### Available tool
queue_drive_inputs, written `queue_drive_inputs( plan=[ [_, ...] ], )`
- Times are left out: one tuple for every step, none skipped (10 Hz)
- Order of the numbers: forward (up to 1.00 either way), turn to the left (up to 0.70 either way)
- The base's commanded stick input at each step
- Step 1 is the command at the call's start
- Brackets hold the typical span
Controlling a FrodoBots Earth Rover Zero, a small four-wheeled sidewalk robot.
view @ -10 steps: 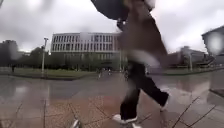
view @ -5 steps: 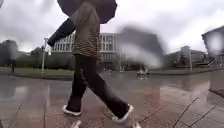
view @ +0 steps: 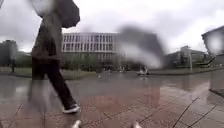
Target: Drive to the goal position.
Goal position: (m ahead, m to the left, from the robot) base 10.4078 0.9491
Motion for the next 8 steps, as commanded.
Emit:
queue_drive_inputs(
  plan=[
    [0.06,0.00],
    [0.06,0.00],
    [0.06,0.00],
    [0.06,0.00],
    [0.06,0.00],
    [0.06,0.00],
    [0.06,0.00],
    [0.06,0.00]
  ],
)
